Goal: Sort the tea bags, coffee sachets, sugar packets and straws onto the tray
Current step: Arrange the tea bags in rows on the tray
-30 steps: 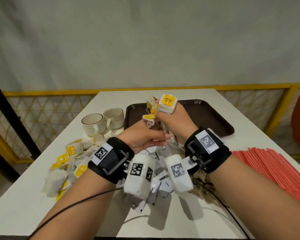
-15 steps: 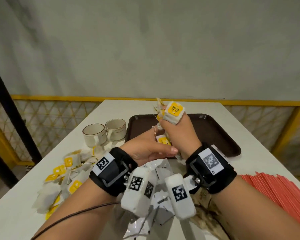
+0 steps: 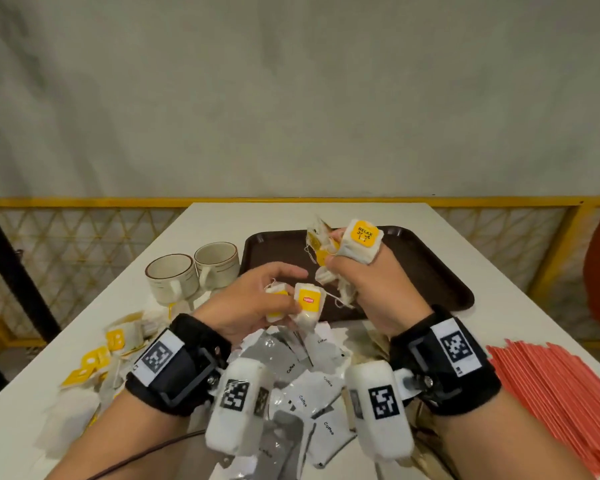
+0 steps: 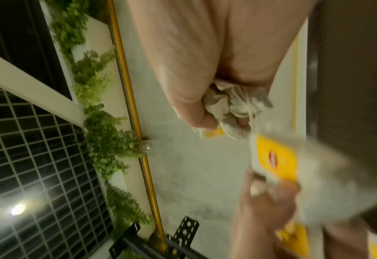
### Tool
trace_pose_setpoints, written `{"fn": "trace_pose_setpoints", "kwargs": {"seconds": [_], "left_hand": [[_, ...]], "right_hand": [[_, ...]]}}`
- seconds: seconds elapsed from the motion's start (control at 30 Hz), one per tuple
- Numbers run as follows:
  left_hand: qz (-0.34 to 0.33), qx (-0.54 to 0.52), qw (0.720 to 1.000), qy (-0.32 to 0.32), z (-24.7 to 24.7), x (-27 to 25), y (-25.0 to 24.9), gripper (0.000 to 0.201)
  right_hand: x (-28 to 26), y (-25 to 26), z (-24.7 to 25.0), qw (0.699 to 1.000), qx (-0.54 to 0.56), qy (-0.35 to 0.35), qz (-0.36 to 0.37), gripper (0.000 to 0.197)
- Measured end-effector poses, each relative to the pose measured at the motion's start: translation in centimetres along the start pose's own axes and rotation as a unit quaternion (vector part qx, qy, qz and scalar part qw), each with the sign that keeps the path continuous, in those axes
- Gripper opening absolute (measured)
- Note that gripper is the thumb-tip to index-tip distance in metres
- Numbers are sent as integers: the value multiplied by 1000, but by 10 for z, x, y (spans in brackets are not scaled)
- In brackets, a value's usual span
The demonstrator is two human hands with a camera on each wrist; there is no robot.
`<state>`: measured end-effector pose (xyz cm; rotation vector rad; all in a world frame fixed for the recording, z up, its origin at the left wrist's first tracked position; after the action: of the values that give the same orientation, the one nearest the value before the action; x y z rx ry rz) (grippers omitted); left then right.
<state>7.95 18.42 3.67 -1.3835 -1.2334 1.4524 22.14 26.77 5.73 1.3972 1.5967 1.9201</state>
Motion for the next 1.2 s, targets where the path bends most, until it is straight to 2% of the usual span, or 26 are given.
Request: {"fn": "trace_pose_setpoints", "kwargs": {"seconds": [0.13, 0.27, 0.37, 0.5, 0.63, 0.77, 0.87, 0.97, 1.13, 1.2], "left_hand": [[6, -42, 999, -25, 21, 1, 6, 16], [31, -63, 997, -19, 27, 2, 22, 11], [33, -83, 996, -25, 28, 3, 26, 3], [18, -128, 992, -6, 22, 5, 28, 5], [12, -116, 993, 24, 17, 2, 30, 12], [-7, -110, 994, -9, 20, 3, 29, 12], [-3, -92, 996, -13, 20, 4, 31, 4], [-4, -70, 997, -24, 19, 5, 34, 7], [-3, -50, 998, -46, 24, 7, 33, 8], [1, -34, 998, -52, 27, 8, 34, 6]], "right_hand": [[-5, -15, 2, 997, 14, 36, -68, 20], [-17, -30, -9, 987, 10, 108, -120, 18], [-23, -33, -7, 983, 62, 96, -143, 15], [-26, -36, -7, 974, 122, 82, -170, 12], [-29, -40, -7, 976, 84, 92, -178, 14], [-29, -37, -5, 979, 32, 114, -166, 15], [-30, -42, -1, 976, -69, 150, -144, 15], [-32, -48, 0, 962, -159, 181, -130, 18], [-30, -43, 4, 946, -236, 188, -116, 41], [-30, -42, 6, 940, -263, 187, -114, 44]]}}
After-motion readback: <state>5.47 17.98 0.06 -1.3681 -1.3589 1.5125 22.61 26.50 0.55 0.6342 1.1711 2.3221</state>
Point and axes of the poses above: each hand's wrist, its own x-axis towards the middle knuckle, its own z-axis out of the back of the hand, y = z × x, the point moved 3 cm from there along x, towards the middle knuckle, and after that the axes turned 11 degrees about z, right-handed, at the moved point
